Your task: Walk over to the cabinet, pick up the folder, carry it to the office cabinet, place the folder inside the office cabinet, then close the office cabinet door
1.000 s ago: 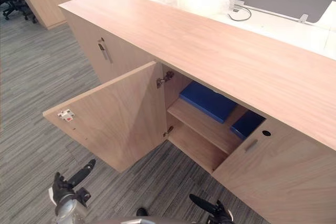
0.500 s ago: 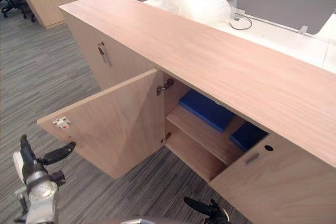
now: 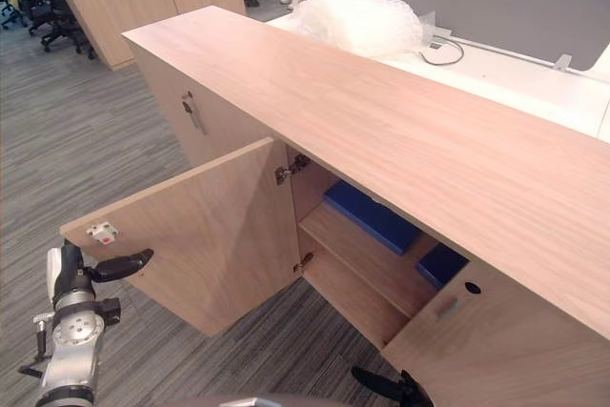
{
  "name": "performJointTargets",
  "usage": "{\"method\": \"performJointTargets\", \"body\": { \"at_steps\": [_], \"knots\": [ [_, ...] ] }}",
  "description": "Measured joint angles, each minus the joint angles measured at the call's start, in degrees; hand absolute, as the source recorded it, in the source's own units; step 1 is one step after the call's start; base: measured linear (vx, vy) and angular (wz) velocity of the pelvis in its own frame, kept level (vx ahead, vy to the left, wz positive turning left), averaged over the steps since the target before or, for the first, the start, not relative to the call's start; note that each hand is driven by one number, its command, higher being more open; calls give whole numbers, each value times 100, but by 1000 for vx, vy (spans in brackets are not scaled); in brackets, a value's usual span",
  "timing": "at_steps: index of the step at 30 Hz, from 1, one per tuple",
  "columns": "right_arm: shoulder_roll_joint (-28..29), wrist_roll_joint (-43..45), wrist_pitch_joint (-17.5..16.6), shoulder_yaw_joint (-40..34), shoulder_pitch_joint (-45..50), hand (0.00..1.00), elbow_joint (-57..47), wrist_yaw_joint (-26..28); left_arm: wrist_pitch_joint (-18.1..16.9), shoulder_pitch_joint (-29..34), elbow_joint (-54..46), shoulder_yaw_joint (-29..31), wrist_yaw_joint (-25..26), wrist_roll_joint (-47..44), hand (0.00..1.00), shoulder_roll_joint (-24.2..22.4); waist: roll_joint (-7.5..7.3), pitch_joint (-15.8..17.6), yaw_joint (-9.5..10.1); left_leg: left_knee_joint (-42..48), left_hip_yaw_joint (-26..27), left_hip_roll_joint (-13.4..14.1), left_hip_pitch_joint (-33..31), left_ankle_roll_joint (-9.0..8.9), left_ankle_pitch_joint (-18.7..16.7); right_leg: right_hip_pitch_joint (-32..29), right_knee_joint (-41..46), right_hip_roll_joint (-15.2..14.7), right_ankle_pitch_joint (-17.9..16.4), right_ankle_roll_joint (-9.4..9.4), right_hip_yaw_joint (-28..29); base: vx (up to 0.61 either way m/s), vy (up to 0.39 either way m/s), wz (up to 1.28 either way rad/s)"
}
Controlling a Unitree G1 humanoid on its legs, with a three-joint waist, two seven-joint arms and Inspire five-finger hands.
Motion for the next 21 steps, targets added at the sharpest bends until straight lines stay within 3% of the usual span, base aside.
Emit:
{"method": "performJointTargets", "body": {
  "at_steps": [6,10,14,19,21],
  "knots": [
    [0,-10,-8,13,172,100,18,15,2,94,-5,-1065,-138,782,100,885,-146,-51,155,-3,-74,-195,-21,13,11,4,21,-181,35,78,-53,-46,63,8],
    [-38,-12,-23,48,185,100,67,30,-5,251,-138,-1928,-189,948,100,1480,-150,-52,201,-5,-97,-379,-37,102,29,14,9,-376,100,221,-87,-52,110,9],
    [-149,-11,-75,283,184,100,188,35,-14,334,-364,-3111,-622,1480,100,2241,-151,-57,214,-7,-237,-597,-151,306,69,1,-15,-611,218,415,-206,-78,104,19],
    [-244,-11,-105,514,197,100,334,43,-48,565,-667,-4379,-1200,1868,100,2366,-150,-60,203,-9,-286,-841,-228,457,56,-37,-18,-853,351,616,-235,-86,129,10],
    [-271,-11,-115,585,191,100,396,39,-132,635,-911,-5232,-1367,2027,100,2263,-153,-64,175,-28,-309,-966,-270,534,52,-72,-4,-973,422,700,-239,-70,92,7]
  ]
}}
